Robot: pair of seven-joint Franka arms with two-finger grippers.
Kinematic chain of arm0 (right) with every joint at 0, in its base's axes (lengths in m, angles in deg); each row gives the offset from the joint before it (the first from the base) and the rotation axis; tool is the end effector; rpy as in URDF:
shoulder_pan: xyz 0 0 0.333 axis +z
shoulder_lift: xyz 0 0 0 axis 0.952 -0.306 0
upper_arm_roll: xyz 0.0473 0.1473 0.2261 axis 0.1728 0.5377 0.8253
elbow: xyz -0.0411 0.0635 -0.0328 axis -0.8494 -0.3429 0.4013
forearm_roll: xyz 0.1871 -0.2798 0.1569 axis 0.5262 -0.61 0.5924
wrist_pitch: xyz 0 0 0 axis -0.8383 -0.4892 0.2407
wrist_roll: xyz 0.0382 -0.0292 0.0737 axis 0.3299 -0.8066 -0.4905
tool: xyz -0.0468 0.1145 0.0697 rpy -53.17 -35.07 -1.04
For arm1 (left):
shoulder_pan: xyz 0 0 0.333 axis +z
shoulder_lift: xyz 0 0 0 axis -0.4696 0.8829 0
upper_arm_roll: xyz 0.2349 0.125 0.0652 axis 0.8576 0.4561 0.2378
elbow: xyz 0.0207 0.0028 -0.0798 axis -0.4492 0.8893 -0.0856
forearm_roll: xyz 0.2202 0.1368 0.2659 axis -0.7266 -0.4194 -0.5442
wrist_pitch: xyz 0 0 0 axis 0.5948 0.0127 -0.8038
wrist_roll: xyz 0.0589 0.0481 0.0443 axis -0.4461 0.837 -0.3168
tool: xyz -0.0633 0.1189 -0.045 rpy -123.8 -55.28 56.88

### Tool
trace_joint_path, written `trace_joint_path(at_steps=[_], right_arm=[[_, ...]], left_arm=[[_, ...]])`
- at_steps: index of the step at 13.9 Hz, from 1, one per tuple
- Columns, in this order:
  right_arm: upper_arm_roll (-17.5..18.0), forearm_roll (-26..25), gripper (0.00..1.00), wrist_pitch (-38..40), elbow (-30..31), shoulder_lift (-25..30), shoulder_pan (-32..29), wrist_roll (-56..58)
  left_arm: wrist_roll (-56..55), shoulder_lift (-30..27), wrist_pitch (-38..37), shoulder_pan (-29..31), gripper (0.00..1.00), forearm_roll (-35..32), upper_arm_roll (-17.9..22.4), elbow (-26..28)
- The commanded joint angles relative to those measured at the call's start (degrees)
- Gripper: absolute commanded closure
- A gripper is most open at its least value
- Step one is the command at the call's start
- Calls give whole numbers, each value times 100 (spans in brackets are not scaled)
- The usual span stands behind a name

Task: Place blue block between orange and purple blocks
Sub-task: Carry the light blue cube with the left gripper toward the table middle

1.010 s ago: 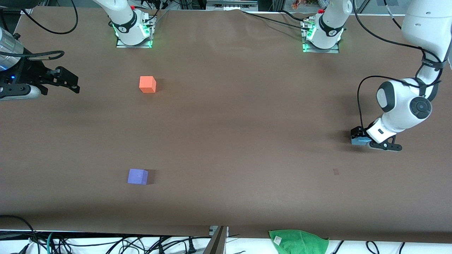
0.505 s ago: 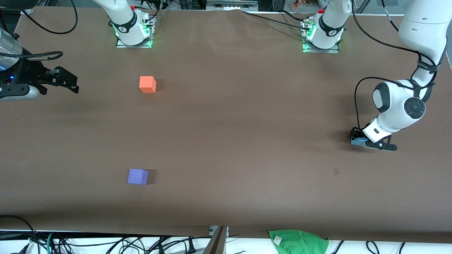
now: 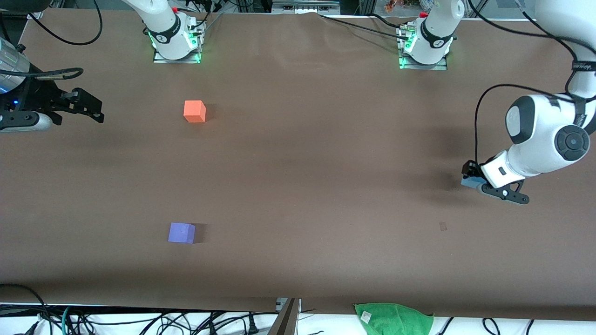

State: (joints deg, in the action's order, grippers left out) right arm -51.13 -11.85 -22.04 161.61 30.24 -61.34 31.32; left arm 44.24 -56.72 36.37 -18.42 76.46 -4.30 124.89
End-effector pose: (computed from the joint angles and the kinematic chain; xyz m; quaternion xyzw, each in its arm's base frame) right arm 0.5494 0.0512 0.5383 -0.9995 -0.0315 0.0027 0.0018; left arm 0.5829 0.0085 0.2735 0.9871 -0.1484 -0.0580 0.0152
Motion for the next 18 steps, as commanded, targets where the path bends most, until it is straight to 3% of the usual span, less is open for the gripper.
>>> trace_joint_path(at_steps=[1,3,5,10,13,18], right_arm=[[-48,113,0,72,-33,1,-20,77],[-83,113,0,72,-33,1,-20,68],[-83,113,0,72,-24,1,-20,68],[-83,113,0,98,-15,1,-12,68],[-83,113,0,89,-24,-7,-12,33],[-83,113,0,45,-24,-16,-12,60]], left_arm=[[-784,131,-419,-70,73,-85,-495,-381],[-1907,175,-419,-481,73,-85,-865,-520],[-3085,490,-384,-1332,73,-102,-867,-845],[-5241,1895,-183,-3100,73,-181,-709,-2171],[-6050,2415,782,-3742,73,-603,-700,-2235],[-6886,3075,1601,-4350,67,-1349,-550,-2209]])
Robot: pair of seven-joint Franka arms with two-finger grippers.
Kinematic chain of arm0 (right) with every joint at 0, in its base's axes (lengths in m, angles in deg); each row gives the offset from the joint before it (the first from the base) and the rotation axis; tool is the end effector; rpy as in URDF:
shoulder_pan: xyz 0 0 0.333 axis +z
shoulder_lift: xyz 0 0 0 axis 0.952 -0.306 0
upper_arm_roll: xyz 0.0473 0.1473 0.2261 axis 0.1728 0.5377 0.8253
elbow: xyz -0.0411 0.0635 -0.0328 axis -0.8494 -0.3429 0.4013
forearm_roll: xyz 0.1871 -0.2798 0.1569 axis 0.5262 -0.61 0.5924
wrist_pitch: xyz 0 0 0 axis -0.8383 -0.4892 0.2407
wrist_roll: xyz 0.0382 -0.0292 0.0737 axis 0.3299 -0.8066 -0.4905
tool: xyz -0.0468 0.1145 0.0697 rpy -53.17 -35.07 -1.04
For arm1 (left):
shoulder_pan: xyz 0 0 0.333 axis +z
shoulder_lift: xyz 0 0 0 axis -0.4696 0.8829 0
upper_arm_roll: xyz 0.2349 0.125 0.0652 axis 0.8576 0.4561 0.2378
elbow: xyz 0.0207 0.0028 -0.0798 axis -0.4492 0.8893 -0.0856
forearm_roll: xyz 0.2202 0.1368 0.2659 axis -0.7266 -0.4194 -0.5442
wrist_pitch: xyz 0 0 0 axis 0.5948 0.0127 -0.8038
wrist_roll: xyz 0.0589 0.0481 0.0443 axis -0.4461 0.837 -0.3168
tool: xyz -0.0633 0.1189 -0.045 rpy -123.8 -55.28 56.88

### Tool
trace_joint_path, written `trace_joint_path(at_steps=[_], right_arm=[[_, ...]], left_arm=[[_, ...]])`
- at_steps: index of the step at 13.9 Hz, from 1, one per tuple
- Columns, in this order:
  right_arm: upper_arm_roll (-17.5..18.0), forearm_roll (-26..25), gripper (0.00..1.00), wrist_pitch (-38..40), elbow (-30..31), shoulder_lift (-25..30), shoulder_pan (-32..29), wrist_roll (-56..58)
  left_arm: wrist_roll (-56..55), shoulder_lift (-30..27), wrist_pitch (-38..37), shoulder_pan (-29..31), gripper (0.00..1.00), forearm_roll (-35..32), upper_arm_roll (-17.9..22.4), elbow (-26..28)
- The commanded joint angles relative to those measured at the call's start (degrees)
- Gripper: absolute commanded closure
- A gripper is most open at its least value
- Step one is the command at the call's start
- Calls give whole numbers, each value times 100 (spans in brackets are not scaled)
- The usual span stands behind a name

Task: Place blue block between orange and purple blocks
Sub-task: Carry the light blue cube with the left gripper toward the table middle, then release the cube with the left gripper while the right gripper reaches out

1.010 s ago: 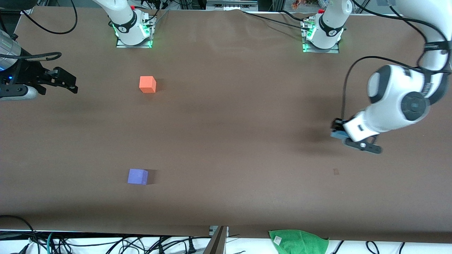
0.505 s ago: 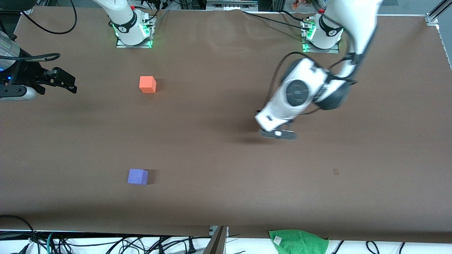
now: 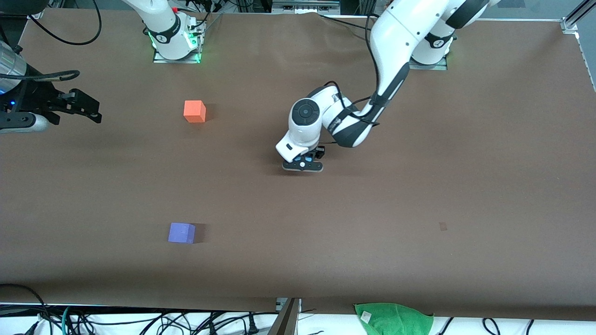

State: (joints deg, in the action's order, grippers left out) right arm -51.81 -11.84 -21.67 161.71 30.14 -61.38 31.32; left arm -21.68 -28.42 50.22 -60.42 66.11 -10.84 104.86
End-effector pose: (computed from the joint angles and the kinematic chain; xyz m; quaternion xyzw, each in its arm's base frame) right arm 0.5493 0.0445 0.5360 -0.9997 -0.0252 0.0076 0.0011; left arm 0.4659 -0.4785 0.1386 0.9996 -0.0203 -0.0094 0.0147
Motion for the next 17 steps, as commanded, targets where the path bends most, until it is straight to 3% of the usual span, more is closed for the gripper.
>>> trace_joint_path(at_steps=[1,3,6,12,17], right_arm=[[-15,111,0,17,-34,-6,-8,60],[-15,111,0,9,-34,-6,-8,68],[-15,120,0,-26,-34,-32,-25,60],[-6,129,0,-26,-25,-85,-8,-20],[20,146,0,53,-25,-848,62,77]], left_arm=[[-462,280,279,-177,63,-394,104,-197],[-534,219,271,-125,0,-421,113,-206],[-490,-35,105,-28,0,-395,95,-189],[-533,-1317,-1598,43,0,-219,25,-189],[139,-2355,-3040,822,0,-201,16,-215]])
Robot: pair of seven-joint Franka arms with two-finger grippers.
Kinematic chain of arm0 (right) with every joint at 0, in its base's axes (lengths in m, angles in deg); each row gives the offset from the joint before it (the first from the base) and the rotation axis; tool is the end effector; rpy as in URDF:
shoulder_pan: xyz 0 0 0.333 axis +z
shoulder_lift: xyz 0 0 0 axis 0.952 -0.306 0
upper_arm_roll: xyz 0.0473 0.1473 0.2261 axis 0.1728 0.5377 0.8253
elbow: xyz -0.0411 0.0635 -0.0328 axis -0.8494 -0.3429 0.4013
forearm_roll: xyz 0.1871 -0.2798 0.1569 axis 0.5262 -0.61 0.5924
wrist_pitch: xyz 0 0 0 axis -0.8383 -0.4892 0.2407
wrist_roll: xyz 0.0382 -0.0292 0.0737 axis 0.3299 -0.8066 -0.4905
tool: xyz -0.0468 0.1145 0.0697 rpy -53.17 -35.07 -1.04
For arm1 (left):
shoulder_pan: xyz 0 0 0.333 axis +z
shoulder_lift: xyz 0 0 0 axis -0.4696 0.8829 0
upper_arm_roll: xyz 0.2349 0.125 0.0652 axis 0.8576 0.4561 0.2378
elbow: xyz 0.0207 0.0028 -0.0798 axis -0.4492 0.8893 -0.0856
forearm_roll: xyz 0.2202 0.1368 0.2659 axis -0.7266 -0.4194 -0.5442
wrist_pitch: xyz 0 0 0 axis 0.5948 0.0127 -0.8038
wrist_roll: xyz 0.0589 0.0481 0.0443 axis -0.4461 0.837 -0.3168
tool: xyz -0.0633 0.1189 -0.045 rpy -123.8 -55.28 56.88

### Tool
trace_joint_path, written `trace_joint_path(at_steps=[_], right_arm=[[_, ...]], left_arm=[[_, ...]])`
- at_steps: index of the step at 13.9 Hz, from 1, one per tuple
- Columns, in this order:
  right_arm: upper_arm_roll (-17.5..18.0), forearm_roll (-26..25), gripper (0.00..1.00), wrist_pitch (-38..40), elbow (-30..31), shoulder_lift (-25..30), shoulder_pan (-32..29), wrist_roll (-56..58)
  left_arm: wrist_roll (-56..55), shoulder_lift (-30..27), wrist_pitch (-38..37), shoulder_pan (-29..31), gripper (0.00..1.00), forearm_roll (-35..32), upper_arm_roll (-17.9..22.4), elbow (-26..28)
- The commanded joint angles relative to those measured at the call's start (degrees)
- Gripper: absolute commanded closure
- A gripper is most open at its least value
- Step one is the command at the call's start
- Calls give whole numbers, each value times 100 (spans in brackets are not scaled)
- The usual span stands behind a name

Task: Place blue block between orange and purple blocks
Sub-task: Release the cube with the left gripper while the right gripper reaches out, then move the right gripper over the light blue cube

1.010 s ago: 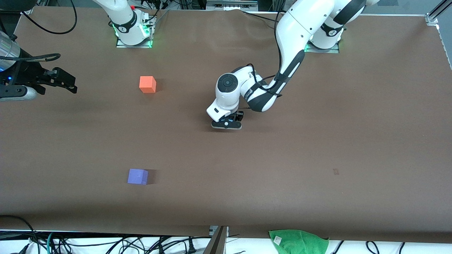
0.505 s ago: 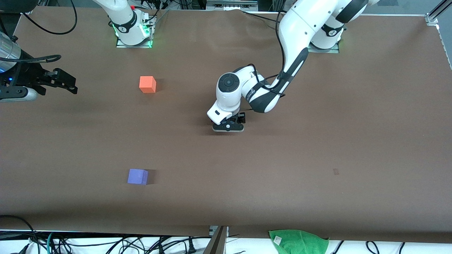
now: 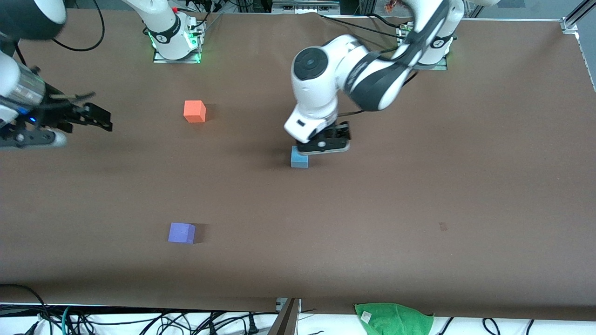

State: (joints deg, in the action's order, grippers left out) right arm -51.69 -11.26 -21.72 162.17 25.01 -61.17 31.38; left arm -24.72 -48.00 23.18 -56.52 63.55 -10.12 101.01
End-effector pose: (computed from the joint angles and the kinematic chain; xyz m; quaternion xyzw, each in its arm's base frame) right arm 0.5639 0.0520 0.4827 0.9981 0.0282 -0.0556 0.0012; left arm 0.5034 -0.4077 0.3496 -0.9957 -0.0517 -0.0271 0.0721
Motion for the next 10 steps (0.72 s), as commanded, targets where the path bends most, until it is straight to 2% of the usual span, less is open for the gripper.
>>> trace_joint_path(at_steps=[1,5,7,10], right_arm=[[17,80,0,49,-80,-389,50,80],[17,219,0,-65,-124,-706,67,202],[26,772,0,-188,-81,-758,198,116],[35,862,0,-662,17,-968,646,-655]], left_arm=[[961,-564,-548,686,0,89,-64,161],[3430,-1004,-971,1890,0,800,-38,91],[4119,-1154,-1146,2505,0,950,-72,91],[4893,-1418,-1603,3095,0,1118,-55,38]])
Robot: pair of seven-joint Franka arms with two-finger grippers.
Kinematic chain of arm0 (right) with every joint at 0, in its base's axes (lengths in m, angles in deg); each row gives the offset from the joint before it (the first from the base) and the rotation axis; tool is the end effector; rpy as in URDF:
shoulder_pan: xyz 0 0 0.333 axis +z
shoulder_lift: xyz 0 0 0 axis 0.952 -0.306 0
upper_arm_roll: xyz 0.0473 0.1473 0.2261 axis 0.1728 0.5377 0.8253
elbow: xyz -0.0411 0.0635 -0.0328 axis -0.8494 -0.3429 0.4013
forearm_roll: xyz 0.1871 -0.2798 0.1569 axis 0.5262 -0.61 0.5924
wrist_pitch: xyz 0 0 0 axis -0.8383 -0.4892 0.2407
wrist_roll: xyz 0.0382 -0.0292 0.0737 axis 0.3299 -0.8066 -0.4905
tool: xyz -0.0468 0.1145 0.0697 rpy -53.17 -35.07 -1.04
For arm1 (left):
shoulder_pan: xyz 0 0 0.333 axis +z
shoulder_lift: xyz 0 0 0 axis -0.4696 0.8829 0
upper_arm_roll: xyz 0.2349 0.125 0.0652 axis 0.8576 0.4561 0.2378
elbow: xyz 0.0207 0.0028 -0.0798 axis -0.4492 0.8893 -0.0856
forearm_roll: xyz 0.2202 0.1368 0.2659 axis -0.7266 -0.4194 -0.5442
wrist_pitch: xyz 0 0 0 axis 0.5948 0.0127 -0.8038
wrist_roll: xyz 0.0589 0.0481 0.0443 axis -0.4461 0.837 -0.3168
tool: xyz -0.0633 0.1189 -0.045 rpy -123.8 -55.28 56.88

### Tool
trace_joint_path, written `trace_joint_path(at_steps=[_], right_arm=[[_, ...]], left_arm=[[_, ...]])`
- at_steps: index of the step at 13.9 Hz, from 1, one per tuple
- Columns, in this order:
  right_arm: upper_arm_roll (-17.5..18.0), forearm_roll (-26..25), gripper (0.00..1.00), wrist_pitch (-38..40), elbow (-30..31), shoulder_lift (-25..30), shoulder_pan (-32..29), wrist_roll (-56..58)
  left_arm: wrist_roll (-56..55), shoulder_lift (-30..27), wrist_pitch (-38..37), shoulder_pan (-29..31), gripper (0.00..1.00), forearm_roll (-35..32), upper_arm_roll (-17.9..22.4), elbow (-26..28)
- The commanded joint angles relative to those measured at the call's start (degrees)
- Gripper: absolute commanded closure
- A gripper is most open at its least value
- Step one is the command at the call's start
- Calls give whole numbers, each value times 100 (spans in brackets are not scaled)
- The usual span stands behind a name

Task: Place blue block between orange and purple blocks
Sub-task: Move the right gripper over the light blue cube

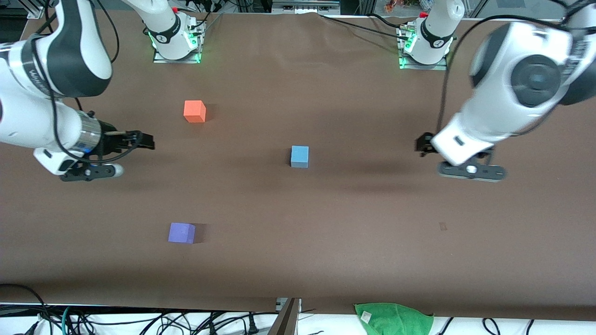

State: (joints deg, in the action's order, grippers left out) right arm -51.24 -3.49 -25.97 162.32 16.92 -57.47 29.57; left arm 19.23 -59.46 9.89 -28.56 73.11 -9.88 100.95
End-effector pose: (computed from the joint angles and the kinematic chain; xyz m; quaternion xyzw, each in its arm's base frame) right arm 0.5823 0.1163 0.4059 -0.9934 -0.0372 0.0956 0.0522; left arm 0.5837 -0.1304 0.4534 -0.9966 0.0596 0.0509 0.0270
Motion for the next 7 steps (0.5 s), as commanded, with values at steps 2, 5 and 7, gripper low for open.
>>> trace_joint_path(at_steps=[2,5,7], right_arm=[[17,216,0,-614,-8,-441,786,-1159],[17,402,0,-1299,1,-871,1638,-2452],[17,402,0,-1818,-25,-1127,2078,-3085]], left_arm=[[701,-420,-460,616,0,188,-89,36],[1218,-788,-654,732,0,320,147,88],[1412,-1236,-637,418,0,809,908,455]])
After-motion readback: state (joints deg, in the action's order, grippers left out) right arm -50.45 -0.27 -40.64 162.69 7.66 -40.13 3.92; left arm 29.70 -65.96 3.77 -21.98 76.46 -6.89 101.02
